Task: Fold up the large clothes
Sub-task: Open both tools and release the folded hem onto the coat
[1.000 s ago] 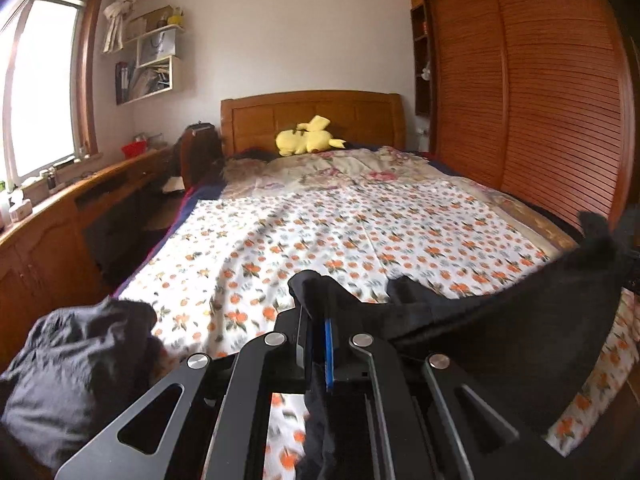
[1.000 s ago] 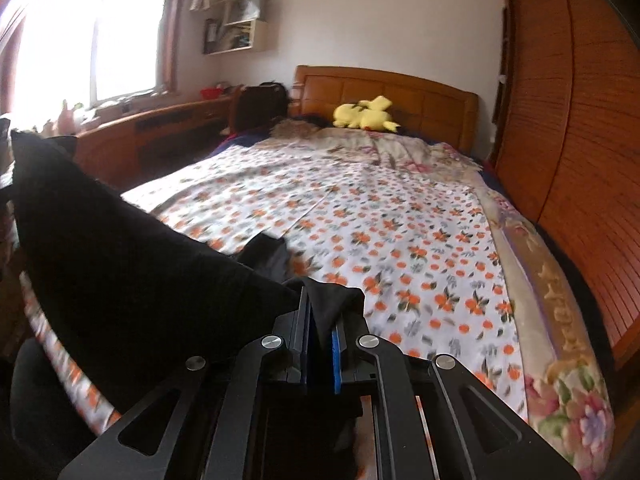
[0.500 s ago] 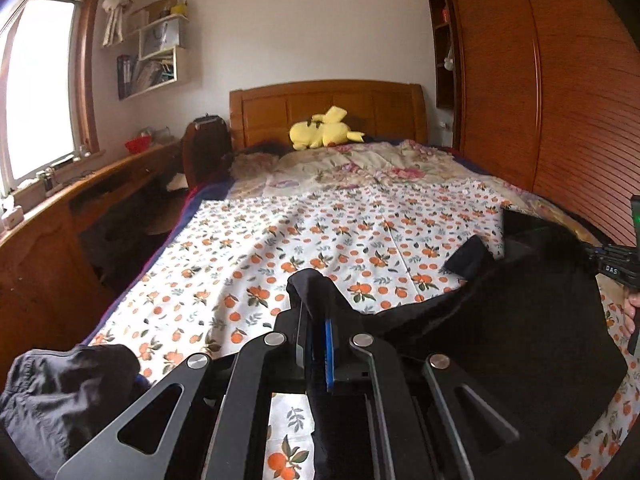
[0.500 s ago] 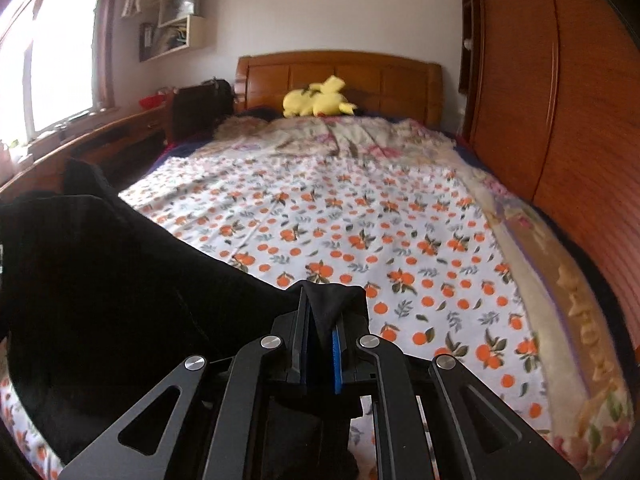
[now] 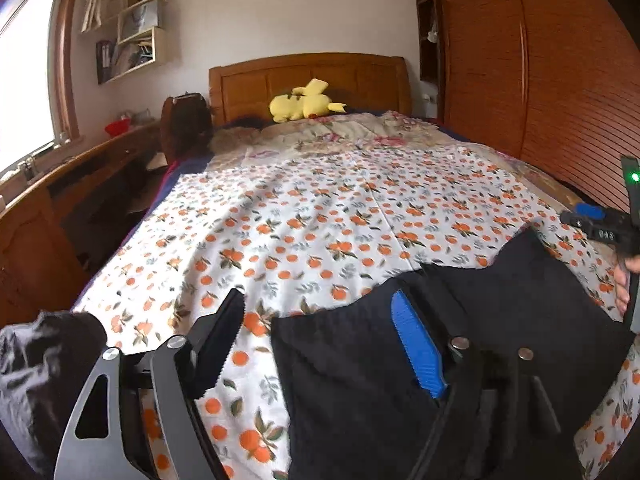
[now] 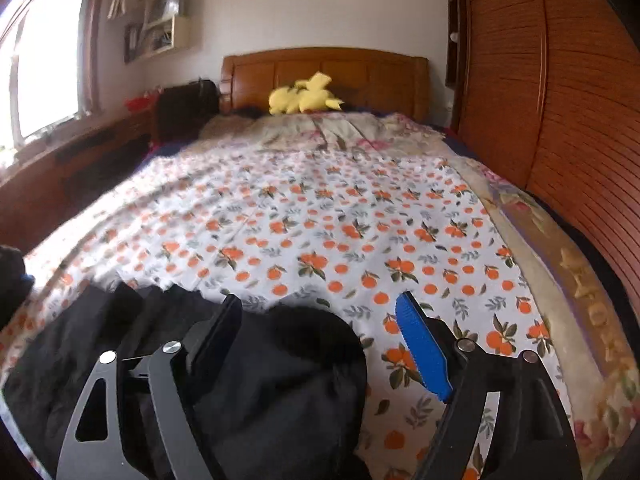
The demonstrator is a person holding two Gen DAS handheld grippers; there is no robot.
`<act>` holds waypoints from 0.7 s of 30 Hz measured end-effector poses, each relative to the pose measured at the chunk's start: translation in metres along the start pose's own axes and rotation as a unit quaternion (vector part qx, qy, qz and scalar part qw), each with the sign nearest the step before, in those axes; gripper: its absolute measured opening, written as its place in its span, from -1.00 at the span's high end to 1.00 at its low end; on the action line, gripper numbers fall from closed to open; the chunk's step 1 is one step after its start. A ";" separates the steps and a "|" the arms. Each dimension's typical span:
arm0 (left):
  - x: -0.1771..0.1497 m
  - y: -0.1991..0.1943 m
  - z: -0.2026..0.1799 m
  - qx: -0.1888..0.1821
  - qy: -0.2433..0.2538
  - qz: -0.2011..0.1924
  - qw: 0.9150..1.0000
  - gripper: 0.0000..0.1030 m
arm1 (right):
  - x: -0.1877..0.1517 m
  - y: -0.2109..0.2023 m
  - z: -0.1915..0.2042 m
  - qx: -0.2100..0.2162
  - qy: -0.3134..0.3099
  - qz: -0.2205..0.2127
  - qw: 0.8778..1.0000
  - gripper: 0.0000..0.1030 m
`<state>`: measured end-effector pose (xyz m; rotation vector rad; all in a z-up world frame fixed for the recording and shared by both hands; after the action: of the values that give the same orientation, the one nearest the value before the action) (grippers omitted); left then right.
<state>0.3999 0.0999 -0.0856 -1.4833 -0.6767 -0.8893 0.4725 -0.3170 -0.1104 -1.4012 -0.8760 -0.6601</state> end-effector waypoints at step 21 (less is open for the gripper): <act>-0.096 -0.045 -0.101 -0.097 0.035 0.018 0.995 -0.69 | -0.108 -0.084 0.081 0.111 -0.117 0.075 0.984 0.41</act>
<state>0.2967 0.0129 -0.1431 -1.6220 -0.5214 -0.9966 0.3339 -0.2550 -0.1582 -1.3421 -0.9849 -0.2760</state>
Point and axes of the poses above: each gripper's, at about its wrist camera, not at the fingertips, and y roughly the way its jaws point, z to its left, x to its top, the point moved 5 cm from there along y, roughly the way its jaws point, and after that the axes turned 4 degrees about -x, right-handed, at the moved point
